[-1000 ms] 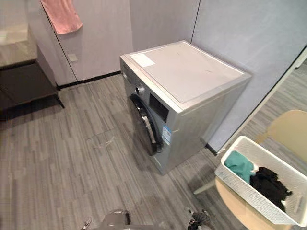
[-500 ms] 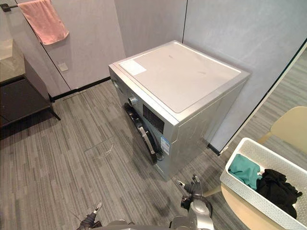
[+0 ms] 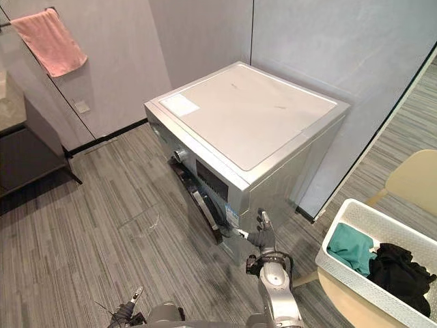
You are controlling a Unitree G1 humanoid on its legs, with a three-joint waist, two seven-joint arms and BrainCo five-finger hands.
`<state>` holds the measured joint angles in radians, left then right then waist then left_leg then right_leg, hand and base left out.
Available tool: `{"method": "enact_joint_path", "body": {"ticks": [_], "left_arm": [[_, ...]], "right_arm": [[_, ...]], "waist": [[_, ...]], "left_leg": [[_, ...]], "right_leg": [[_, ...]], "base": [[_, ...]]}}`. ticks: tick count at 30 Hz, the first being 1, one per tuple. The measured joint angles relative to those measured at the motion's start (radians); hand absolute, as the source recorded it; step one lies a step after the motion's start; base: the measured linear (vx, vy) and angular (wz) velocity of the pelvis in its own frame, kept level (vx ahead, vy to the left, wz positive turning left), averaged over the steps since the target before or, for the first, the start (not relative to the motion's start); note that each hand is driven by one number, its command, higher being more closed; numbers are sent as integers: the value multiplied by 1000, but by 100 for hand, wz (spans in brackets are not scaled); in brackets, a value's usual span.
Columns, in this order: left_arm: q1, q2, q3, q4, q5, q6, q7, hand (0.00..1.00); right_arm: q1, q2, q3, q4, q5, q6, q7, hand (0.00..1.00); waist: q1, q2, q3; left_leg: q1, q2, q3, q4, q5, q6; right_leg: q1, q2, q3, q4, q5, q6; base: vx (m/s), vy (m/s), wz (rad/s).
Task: Pick up the laundry basket with both hands and put the clothes into the washing machine.
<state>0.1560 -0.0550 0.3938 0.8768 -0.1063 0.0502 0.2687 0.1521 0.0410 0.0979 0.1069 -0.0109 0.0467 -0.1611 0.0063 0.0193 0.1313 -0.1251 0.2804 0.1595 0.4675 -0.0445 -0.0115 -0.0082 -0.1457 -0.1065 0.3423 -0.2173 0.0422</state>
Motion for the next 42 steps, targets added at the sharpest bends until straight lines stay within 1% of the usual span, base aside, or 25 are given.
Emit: {"method": "enact_joint_path", "body": {"ticks": [1, 2, 3, 4, 5, 6, 8, 9, 10, 11, 12, 13, 14, 16, 17, 20, 22, 24, 26, 28, 30, 34, 37, 42], "left_arm": [[4, -4, -3, 2, 1, 4, 1, 0], [7, 7, -8, 11, 3, 6, 4, 0], [-4, 41, -28, 40, 11, 12, 4, 0], [-11, 55, -39, 50, 19, 15, 2, 0], [-25, 69, -49, 73, 42, 20, -2, 0], [-28, 76, -74, 82, 51, 25, -3, 0], [-31, 80, -98, 89, 67, 25, -5, 0], [-31, 82, -116, 98, 79, 25, -5, 0], [-31, 84, -123, 101, 80, 25, -5, 0], [-32, 87, -128, 107, 80, 25, -5, 0], [-38, 80, -129, 112, 80, 25, -5, 0], [-42, 74, -131, 115, 80, 25, -5, 0], [-42, 64, -132, 116, 80, 26, -5, 0], [-42, 63, -142, 116, 80, 26, -4, 0], [-42, 65, -144, 116, 80, 27, -4, 0], [-44, 69, -137, 122, 80, 28, -4, 0], [-57, 70, -111, 138, 80, 31, -2, 0], [-60, 71, -107, 149, 80, 33, -1, 0], [-60, 71, -107, 150, 80, 33, -1, 0], [-60, 70, -108, 150, 81, 33, -2, 0], [-62, 68, -108, 149, 81, 33, -2, 0], [-69, 68, -112, 147, 82, 32, -2, 0], [-70, 69, -119, 145, 81, 31, -2, 0], [-70, 71, -125, 143, 80, 30, -2, 0]], "right_arm": [[11, -1, -11, -11, 0, -1, -17, 0], [15, -15, -13, -11, -1, -2, -15, 0], [11, -21, -14, -13, -6, -2, -13, 0], [11, -29, -18, -13, -13, -2, -14, 0], [11, -49, -29, -13, -27, -2, -14, 0], [11, -72, -31, -13, -31, -2, -13, 0], [4, -94, -24, -12, -33, -1, -5, 0], [-4, -105, -11, -12, -40, -1, -1, 0], [-9, -109, -3, -12, -40, -1, 3, 0], [-20, -114, 13, -12, -45, -1, 15, 0], [-27, -126, 34, -12, -65, -1, 28, 0], [-27, -130, 42, -12, -75, -1, 33, 0], [-25, -139, 53, -12, -79, 0, 39, 0], [-6, -143, 62, -11, -80, 0, 43, 0], [14, -143, 62, -11, -80, 0, 53, 0], [59, -124, 55, 38, -82, 1, 56, 0], [83, -117, 48, 104, -99, 6, 56, 0], [111, -107, 21, 152, -119, 23, 56, 0], [130, -108, 16, 153, -120, 29, 57, 0], [129, -113, 17, 153, -120, 29, 60, 0], [124, -113, 25, 151, -119, 28, 77, 0], [93, -121, 90, 118, -117, 17, 98, 0], [61, -125, 138, 60, -92, -3, 108, 0], [17, -125, 159, 38, -16, -4, 114, 0]], "waist": [[-6, 14, -4], [-28, -5, -9], [-54, -28, -13], [-55, -30, -13], [-57, -43, -21], [-61, -37, -18], [-62, -37, -19], [-62, -27, -18], [-61, -25, -19], [-60, -13, -21], [-62, 4, -20], [-63, 13, -21], [-64, 27, -19], [-65, 30, -16], [-62, 32, -17], [-57, 25, -14], [-53, 19, -14], [-54, 19, -13], [-56, 21, -13], [-59, 21, -13], [-59, 20, -13], [-53, 18, -12], [-48, 15, -10], [-47, 6, -4]], "left_leg": [[12, 1, -30, -67, 65, -18], [37, -36, -40, -121, 57, -56], [45, -62, -24, -179, 58, -57], [52, -72, -19, -213, 57, -62], [68, -90, -15, -273, 69, -88], [92, -103, -12, -323, 75, -99], [121, -113, 8, -371, 81, -107], [135, -114, 22, -400, 90, -122], [141, -114, 32, -412, 92, -125], [146, -113, 44, -440, 99, -136], [147, -111, 46, -467, 107, -144], [147, -109, 46, -479, 108, -144], [154, -106, 47, -510, 108, -144], [154, -106, 48, -542, 118, -133], [152, -106, 55, -555, 121, -131], [136, -107, 74, -566, 119, -132], [130, -107, 94, -566, 119, -132], [132, -107, 112, -567, 119, -132], [138, -106, 125, -567, 119, -133], [141, -106, 136, -563, 124, -132], [146, -106, 141, -561, 125, -132], [155, -107, 144, -561, 125, -132], [155, -107, 141, -561, 125, -132], [158, -106, 127, -561, 125, -132]], "right_leg": [[0, 0, -2, -7, 4, 8], [4, -17, -1, -37, 18, 40], [6, -35, -4, -78, 48, 58], [7, -42, -6, -99, 63, 63], [13, -54, -9, -139, 91, 80], [27, -61, -10, -171, 113, 93], [34, -67, 0, -194, 131, 100], [32, -67, 6, -206, 142, 103], [27, -67, 13, -209, 142, 103], [8, -63, 31, -215, 143, 105], [-4, -58, 35, -222, 152, 120], [-13, -55, 35, -222, 155, 121], [-22, -47, 36, -221, 155, 122], [-44, -44, 36, -217, 156, 121], [-53, -42, 41, -219, 159, 125], [-72, -37, 69, -228, 165, 127], [-86, -33, 96, -243, 182, 124], [-88, -30, 115, -263, 200, 129], [-87, -27, 131, -272, 210, 123], [-89, -26, 141, -277, 219, 131], [-88, -25, 144, -278, 220, 131], [-84, -25, 148, -280, 219, 132], [-82, -25, 147, -280, 219, 132], [-67, -26, 133, -282, 219, 131]], "base": [[124, 280, 19], [96, 279, 29], [77, 272, 28], [55, 266, 26], [39, 238, 15], [24, 220, 10], [-44, 148, -10], [-74, 90, -24], [-114, 47, -35], [-150, -7, -31], [-185, -9, -24], [-164, -16, -6], [-143, -3, 2], [-180, 1, 2], [-138, 5, -4], [-89, 16, -16], [-30, 16, -27], [23, 7, -26], [60, 6, -26], [84, 5, -19], [91, 5, -6], [57, 2, -7], [-3, 0, 1], [-38, -1, 9]]}}
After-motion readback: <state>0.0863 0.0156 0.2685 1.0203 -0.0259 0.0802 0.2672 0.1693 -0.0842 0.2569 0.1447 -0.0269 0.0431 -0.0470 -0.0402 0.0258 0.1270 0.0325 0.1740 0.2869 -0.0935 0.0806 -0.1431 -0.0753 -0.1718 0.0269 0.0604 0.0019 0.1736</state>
